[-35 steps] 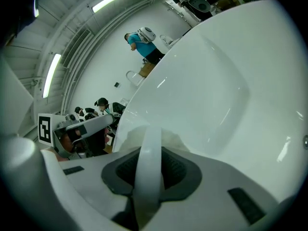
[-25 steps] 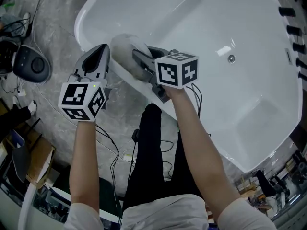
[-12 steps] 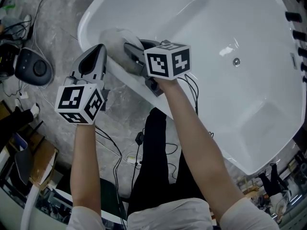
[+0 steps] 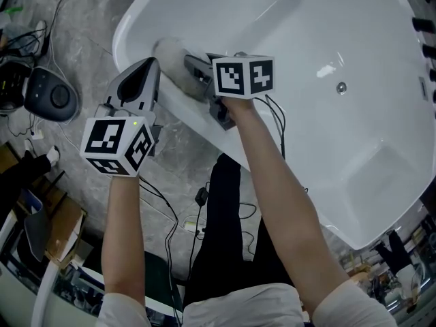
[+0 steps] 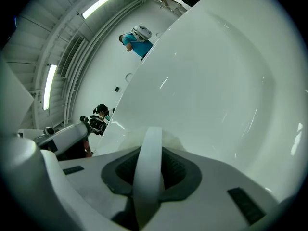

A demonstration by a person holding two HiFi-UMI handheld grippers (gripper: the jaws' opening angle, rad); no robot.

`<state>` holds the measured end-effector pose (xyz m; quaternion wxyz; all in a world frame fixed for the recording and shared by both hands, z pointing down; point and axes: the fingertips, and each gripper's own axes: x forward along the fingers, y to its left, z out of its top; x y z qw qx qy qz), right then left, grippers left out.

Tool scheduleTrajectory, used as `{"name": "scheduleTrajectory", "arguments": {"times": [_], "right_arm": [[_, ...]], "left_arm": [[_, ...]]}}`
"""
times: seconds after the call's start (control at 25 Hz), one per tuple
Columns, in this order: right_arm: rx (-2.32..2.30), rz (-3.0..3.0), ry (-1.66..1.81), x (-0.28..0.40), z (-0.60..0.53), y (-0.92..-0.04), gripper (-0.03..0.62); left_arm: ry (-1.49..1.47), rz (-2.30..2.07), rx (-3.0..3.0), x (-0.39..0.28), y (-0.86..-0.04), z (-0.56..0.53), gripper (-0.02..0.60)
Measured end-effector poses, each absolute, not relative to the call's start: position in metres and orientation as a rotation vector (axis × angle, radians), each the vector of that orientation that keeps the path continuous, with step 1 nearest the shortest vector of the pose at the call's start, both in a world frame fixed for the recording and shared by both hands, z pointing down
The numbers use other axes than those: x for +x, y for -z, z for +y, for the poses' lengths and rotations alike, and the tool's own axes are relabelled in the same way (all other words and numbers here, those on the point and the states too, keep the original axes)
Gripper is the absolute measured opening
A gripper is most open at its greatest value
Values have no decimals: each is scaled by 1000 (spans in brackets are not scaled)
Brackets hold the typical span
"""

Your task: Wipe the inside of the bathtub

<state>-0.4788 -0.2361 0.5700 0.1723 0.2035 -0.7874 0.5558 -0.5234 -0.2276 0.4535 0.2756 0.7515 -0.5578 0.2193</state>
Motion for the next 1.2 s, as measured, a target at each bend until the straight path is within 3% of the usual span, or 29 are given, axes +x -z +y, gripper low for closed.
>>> {"name": "scheduleTrajectory", "arguments": {"times": [0.4,0.8,1.2], "right_arm": [[648,-2105,-1550,-460,-236,-618,92],[705,-2019,-1551,-426,-225,-645,92],[729,-1941,-1547,-390,-207,-661,92]], "left_arm": [[-618,-1415,2058,-510,-453,-248,8],[-794,-1139,2242,-446,-460,-273,8],[-1176,-687,2368,-394,-510,-275,8]]}}
